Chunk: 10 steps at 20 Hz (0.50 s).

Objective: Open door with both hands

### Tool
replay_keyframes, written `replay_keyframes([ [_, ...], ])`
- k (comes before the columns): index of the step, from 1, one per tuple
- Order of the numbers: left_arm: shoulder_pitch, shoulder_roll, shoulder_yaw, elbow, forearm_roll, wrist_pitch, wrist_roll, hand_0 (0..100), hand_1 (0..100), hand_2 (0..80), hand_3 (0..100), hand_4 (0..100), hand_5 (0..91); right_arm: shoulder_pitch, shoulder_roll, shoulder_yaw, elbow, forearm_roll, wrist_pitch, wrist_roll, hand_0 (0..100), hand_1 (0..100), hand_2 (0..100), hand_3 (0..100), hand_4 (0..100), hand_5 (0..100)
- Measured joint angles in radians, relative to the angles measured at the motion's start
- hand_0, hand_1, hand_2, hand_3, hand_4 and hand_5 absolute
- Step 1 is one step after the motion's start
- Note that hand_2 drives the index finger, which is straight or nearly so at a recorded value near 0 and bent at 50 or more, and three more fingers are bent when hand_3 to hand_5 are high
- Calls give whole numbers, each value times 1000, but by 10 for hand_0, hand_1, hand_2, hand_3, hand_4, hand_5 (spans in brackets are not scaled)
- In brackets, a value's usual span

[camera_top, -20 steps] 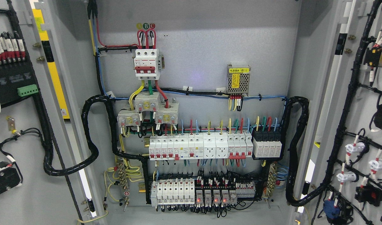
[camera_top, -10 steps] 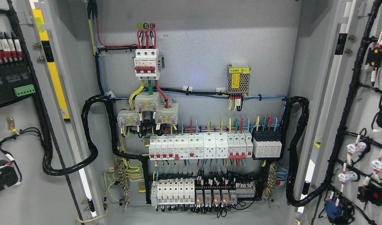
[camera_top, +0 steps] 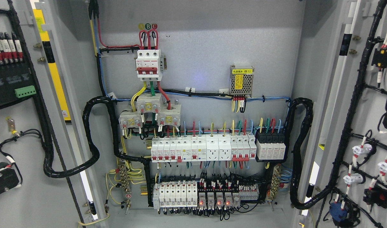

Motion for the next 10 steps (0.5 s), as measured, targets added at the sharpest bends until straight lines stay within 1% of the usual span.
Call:
replay_keyframes([
  [1,8,-3,-4,-16,0,1,1,0,0,0,0,0,0,0,-3,4,0,-1,-2,0,221,10,0,0,0,0],
  [6,35,-23,-34,-92,-2,2,0,0,0,0,0,0,0,-3,-28,52,0,-3,-66,-5,221,10,0,0,0,0],
  [10,58,-43,-72,-157,-15,5,-2,0,0,0,0,0,0,-3,-51,121,2,-3,-82,-4,222,8,0,0,0,0],
])
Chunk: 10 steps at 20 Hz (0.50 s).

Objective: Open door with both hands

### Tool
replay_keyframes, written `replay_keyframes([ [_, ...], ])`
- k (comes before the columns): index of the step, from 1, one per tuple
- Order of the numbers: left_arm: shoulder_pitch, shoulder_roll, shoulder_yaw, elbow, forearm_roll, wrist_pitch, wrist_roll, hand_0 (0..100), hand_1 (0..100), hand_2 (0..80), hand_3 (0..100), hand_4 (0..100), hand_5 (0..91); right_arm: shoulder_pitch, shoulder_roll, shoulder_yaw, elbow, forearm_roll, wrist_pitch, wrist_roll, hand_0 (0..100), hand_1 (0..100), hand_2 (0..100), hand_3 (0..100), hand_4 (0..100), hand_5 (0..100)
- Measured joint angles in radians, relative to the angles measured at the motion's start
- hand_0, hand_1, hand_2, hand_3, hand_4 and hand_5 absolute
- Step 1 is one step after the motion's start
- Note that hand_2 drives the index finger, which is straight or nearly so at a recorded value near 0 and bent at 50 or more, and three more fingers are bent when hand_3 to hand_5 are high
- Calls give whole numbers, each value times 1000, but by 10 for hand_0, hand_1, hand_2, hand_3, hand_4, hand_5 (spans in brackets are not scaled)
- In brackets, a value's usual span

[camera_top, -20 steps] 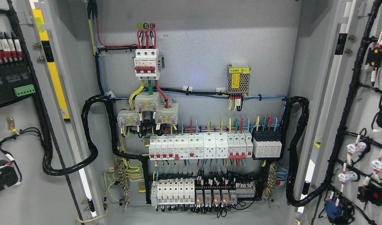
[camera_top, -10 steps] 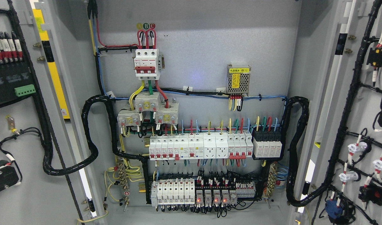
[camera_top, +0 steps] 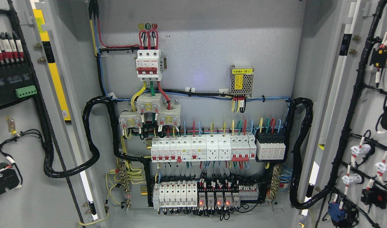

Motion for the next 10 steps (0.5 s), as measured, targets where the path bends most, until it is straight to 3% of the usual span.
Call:
replay_keyframes([
  [3,13,-24,-46,-30,-66,-11,2,0,0,0,0,0,0,0,-14,70,9,4,-3,2,222,7,0,0,0,0],
  [10,27,-153,-169,9,-345,-35,26,0,0,0,0,0,0,0,-31,257,116,26,-4,4,221,8,0,0,0,0],
])
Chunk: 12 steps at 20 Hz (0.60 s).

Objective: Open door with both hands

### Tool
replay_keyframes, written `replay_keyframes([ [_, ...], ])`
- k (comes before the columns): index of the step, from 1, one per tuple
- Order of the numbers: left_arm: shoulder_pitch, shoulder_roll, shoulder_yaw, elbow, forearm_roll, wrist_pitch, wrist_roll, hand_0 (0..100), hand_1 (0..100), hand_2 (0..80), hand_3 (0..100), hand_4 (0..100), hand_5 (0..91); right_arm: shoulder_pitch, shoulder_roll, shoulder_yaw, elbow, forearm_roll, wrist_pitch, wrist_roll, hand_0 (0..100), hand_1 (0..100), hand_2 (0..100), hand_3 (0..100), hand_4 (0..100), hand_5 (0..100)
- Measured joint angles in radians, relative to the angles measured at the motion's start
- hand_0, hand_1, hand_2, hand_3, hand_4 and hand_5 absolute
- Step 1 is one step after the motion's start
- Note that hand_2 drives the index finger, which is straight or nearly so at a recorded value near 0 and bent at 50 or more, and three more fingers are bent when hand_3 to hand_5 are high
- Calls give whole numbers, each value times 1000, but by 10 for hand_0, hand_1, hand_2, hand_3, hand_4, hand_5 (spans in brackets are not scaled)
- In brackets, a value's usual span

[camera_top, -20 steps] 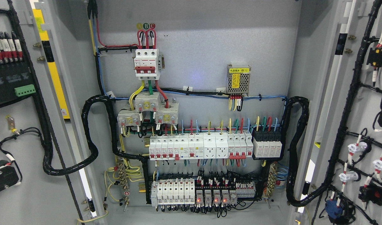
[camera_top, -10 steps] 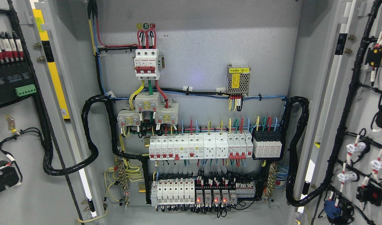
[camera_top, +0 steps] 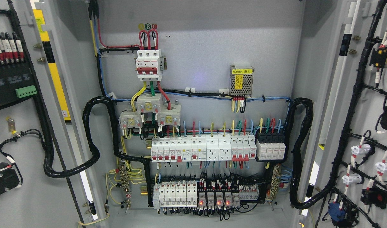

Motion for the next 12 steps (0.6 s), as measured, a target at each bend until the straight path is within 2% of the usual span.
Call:
replay_keyframes([
  [4,-1,-55,-47,93,-92,-2,71,0,0,0,0,0,0,2,4,106,125,24,0,2,221,9,0,0,0,0],
  [7,-6,-86,-76,193,-143,-3,104,0,0,0,0,0,0,-2,19,171,254,66,0,3,220,10,0,0,0,0],
  [12,-46,-123,-113,430,-235,-5,202,0,0,0,0,0,0,-28,71,248,534,159,-2,7,221,11,0,0,0,0],
])
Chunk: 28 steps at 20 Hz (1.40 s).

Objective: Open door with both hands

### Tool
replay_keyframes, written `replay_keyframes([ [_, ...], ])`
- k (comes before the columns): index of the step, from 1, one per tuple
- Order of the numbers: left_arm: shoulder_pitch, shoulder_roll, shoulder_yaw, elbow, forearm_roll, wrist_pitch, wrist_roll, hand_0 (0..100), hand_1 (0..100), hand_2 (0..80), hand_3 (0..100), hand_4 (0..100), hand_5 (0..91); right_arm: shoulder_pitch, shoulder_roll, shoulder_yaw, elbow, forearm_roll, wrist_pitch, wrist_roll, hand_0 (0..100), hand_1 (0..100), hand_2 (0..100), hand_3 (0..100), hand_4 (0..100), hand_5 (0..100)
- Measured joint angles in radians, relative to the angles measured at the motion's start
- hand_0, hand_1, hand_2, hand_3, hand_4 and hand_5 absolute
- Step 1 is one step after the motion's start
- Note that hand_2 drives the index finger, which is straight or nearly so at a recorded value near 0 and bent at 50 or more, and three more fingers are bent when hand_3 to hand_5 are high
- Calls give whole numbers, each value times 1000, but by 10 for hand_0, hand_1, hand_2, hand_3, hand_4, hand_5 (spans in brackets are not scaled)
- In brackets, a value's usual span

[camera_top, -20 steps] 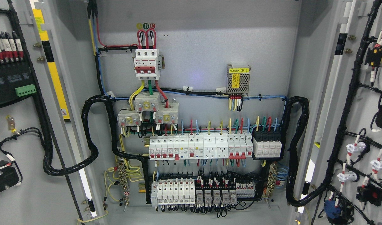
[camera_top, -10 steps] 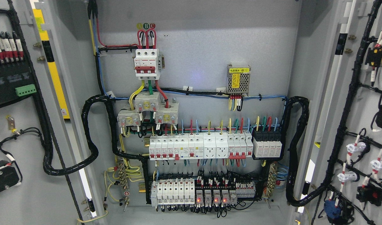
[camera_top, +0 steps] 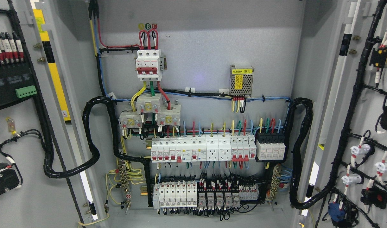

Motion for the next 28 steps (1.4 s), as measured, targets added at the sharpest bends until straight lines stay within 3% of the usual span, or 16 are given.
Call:
replay_keyframes([
  [11,-121,-32,-86,636,-131,-3,230,0,0,0,0,0,0,-126,127,82,665,126,33,-23,222,10,0,0,0,0],
  [13,-128,-30,-107,720,-142,0,287,0,0,0,0,0,0,-151,143,90,770,140,82,-49,221,10,0,0,0,0],
  [16,-135,-27,-138,824,-153,7,325,0,0,0,0,0,0,-179,165,100,899,163,196,-116,222,10,0,0,0,0],
  [24,-147,-14,-197,997,-165,53,350,0,0,0,0,0,0,-259,199,111,1106,200,506,-212,221,10,0,0,0,0],
  [28,-157,-10,-214,1046,-167,59,351,0,0,0,0,0,0,-290,209,110,1165,206,583,-260,221,12,0,0,0,0],
])
